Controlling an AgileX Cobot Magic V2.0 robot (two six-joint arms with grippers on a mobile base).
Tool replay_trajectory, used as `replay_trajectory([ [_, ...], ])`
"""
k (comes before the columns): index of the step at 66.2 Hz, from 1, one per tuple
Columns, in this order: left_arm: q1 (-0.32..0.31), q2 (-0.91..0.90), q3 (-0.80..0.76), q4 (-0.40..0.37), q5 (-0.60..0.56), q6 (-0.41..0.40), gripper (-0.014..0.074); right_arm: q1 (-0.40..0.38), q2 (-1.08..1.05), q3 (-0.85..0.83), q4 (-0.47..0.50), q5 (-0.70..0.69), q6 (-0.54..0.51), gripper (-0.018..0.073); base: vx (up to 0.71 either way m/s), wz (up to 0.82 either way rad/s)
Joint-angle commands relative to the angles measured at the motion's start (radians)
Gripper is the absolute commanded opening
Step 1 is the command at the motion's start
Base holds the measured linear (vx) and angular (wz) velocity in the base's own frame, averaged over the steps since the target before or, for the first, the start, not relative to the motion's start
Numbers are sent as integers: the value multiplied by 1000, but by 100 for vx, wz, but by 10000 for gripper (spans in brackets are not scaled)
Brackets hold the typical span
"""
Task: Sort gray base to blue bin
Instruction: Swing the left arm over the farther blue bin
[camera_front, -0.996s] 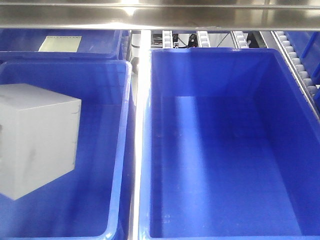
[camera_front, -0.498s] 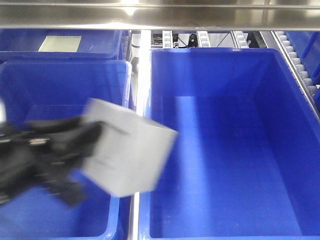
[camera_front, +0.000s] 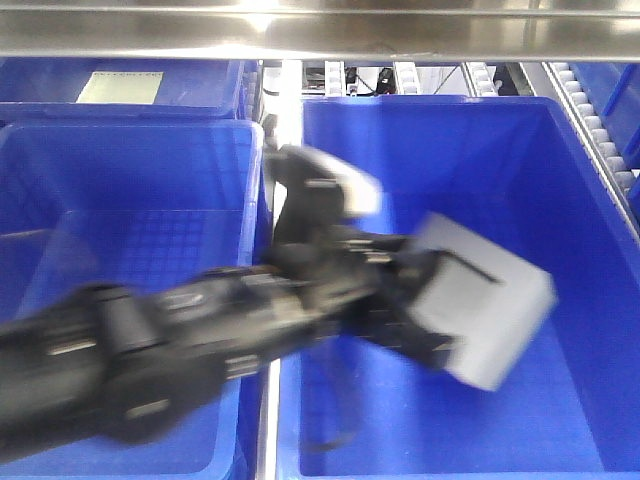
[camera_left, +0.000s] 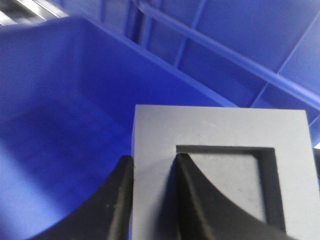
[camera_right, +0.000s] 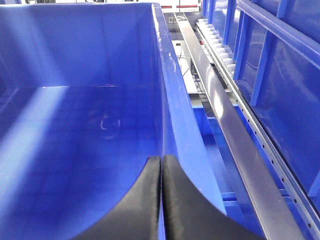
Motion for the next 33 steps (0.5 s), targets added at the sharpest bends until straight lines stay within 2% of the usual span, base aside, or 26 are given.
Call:
replay_trajectory([
  [1, -25, 64, -144, -11, -78, -8, -4, -1, 18, 2, -4, -57, -12, -5, 0, 0],
  [17, -42, 318, -394, -11, 31, -7, 4, -1, 18, 2, -4, -57, -12, -5, 0, 0],
  [33, -43, 458, -491, -11, 83, -7, 13, -1, 18, 2, -4, -57, -12, -5, 0, 0],
])
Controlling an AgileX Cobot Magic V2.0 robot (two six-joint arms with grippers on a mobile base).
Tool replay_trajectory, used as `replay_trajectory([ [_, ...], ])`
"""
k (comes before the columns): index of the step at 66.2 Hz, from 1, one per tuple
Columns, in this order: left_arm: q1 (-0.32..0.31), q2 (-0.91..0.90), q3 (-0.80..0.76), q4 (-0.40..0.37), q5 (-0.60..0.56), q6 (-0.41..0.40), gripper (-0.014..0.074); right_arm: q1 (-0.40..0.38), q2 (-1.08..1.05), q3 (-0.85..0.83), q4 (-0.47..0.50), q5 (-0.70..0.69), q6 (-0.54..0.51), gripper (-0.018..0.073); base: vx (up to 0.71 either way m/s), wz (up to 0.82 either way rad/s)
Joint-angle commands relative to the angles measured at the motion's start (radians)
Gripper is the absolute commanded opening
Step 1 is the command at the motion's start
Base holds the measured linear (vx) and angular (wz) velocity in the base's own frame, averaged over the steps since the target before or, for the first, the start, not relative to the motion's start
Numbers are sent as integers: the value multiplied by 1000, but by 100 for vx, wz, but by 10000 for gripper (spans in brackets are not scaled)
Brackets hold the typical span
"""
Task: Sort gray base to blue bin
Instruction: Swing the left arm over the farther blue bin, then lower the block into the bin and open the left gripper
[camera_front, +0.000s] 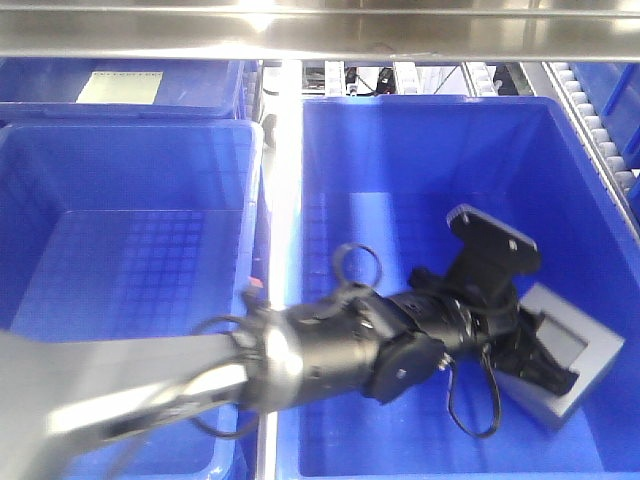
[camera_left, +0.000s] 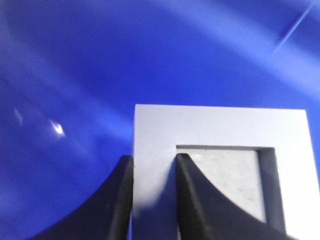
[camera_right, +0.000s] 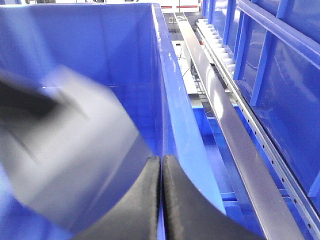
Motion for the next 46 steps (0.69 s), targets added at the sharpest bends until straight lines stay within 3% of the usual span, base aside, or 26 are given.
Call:
replay_trajectory([
  [1, -5, -34, -59, -11, -68, -7, 14, -1, 18, 2, -4, -56, -12, -5, 0, 0],
  [46, -5, 14, -61, -11, 3, -5, 202, -1, 18, 2, -4, -56, -12, -5, 0, 0],
])
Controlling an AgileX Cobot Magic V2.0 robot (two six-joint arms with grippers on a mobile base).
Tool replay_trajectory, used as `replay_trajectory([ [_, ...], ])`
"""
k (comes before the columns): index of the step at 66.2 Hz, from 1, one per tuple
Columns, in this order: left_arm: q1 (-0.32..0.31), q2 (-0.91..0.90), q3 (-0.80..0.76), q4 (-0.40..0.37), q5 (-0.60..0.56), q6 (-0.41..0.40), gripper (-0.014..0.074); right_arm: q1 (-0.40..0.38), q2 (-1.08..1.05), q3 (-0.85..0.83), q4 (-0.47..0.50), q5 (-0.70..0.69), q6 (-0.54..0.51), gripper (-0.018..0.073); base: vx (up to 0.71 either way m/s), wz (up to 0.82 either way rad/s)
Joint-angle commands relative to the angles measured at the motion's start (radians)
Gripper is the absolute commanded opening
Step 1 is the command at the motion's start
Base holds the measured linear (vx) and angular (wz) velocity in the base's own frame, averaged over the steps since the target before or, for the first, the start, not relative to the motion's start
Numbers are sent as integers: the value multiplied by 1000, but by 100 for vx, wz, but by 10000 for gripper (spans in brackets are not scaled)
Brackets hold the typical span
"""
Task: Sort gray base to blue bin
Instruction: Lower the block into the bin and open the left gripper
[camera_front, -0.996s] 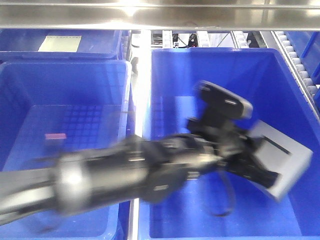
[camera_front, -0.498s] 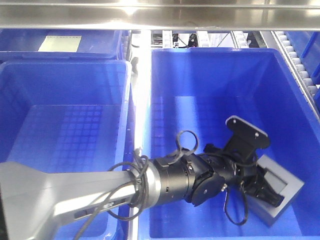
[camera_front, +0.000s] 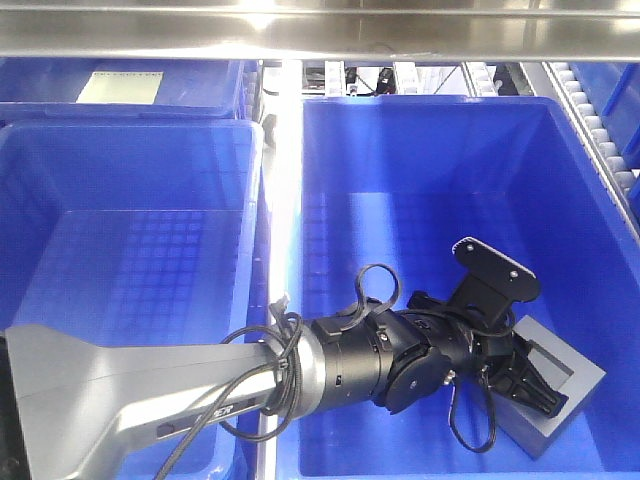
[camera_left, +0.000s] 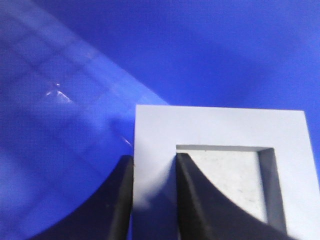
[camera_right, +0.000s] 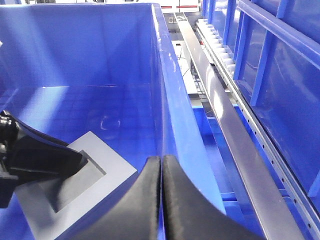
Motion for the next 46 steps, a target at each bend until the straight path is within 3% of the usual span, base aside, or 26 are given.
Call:
replay_trajectory([
  [1, -5, -57, -31, -11, -48, -5, 205, -1, 18, 2, -4, -56, -12, -5, 0, 0],
  [35, -5, -57, -31, -11, -47, -5, 300, -1, 18, 2, -4, -56, -12, -5, 0, 0],
  [46, -4, -57, -31, -11, -65, -5, 429, -1, 18, 2, -4, -56, -12, -5, 0, 0],
])
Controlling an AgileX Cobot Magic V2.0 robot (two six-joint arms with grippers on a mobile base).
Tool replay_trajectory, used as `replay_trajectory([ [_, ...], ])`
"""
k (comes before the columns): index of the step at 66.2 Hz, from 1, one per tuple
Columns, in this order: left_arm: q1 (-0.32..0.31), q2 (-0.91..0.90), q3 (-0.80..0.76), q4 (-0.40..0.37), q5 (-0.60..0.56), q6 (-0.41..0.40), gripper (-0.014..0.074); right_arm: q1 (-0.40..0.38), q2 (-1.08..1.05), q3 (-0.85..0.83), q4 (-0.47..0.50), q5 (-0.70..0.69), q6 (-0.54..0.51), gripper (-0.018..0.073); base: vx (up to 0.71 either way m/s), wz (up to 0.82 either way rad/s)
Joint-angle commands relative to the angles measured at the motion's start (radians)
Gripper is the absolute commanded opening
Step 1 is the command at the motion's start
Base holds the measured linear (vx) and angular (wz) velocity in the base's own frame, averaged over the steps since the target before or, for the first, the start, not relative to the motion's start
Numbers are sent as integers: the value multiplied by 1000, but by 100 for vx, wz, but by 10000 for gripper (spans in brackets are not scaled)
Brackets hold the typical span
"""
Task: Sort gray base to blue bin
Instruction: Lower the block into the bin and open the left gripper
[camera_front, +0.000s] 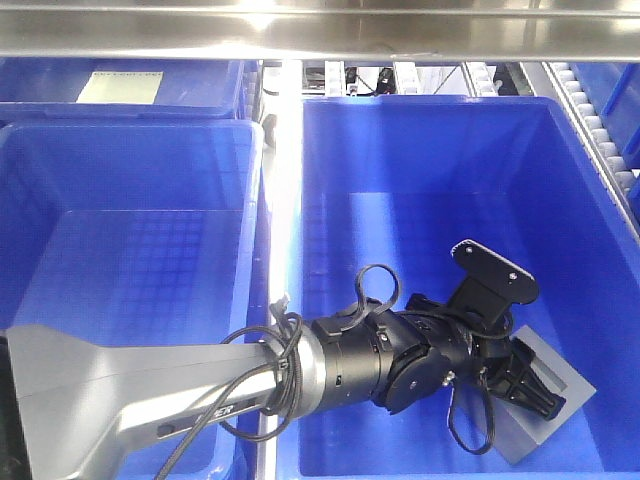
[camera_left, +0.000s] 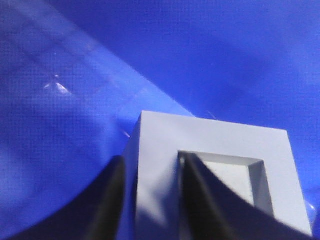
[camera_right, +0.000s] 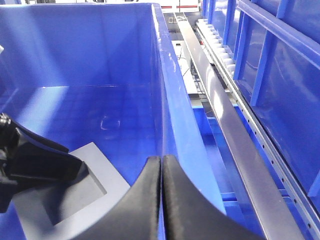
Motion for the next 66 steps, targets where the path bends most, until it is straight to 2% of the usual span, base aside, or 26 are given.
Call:
replay_trajectory([
  [1, -4, -58, -31, -11, -79, -5, 444, -1, 18, 2, -4, -56, -12, -5, 0, 0],
  [9, -4, -63, -31, -11, -84, -5, 554, -1, 18, 2, -4, -56, -12, -5, 0, 0],
  [14, -4, -73, -31, -11, -95, -5, 582, -1, 18, 2, -4, -56, -12, -5, 0, 0],
  [23, -4, -111, -31, -10, -101, -2, 578, -1, 18, 2, -4, -56, -12, -5, 0, 0],
  [38, -5, -196, 11, 2, -32, 5, 543, -1, 18, 2, -4, -56, -12, -5, 0, 0],
  [53, -2, -394, 252, 54, -81, 28, 484, -1, 18, 2, -4, -56, -12, -5, 0, 0],
  [66, -2, -609, 520, 52, -223, 57, 433, -1, 18, 2, -4, -56, -12, -5, 0, 0],
])
